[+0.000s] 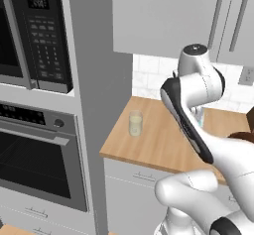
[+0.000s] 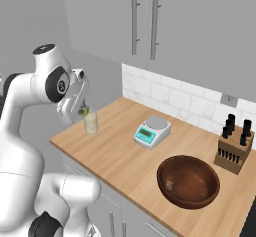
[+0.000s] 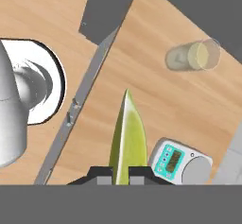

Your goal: Grab a lemon wedge from the fridge and one ice cube from the ice bowl, and put them in the glass of lemonade.

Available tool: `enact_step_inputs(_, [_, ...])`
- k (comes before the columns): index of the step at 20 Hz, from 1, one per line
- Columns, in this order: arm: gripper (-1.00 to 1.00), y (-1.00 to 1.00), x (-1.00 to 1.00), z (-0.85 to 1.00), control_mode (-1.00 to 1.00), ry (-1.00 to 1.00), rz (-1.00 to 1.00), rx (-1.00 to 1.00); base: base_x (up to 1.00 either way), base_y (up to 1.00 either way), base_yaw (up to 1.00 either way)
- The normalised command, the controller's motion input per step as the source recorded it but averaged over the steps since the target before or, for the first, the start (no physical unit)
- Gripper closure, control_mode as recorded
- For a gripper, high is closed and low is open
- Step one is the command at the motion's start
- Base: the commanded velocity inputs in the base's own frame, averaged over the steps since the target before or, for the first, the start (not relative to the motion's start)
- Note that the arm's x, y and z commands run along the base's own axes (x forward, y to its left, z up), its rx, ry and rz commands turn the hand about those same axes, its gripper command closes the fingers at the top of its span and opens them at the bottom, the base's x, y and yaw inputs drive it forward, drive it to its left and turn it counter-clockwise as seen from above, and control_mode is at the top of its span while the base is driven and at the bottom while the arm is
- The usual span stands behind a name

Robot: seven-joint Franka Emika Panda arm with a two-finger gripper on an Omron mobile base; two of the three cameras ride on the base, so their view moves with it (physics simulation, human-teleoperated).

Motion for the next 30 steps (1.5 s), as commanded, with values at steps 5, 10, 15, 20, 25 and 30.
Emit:
enact_step_inputs(5, [1.0, 0.0, -0.03, -0.28, -1.0, -0.11, 0.76, -0.44, 0.0, 0.0, 0.0])
enact_step_inputs(10, [1.0, 0.01, 0.0, -0.11, -1.0, -0.09, 0.71, -0.39, 0.0, 0.0, 0.0])
enact_step_inputs(15, [1.0, 0.08, 0.0, 0.0, -1.0, -0.02, 0.65, -0.37, 0.0, 0.0, 0.0])
enact_step_inputs(20, [1.0, 0.15, 0.09, 0.0, -1.0, -0.01, 0.59, -0.4, 0.0, 0.0, 0.0])
enact_step_inputs(25, [1.0, 0.1, 0.29, 0.0, -1.0, -0.02, 0.45, -0.32, 0.0, 0.0, 0.0])
enact_step_inputs(30, [1.0, 0.06, 0.06, 0.0, -1.0, 0.01, 0.22, -0.14, 0.0, 0.0, 0.0])
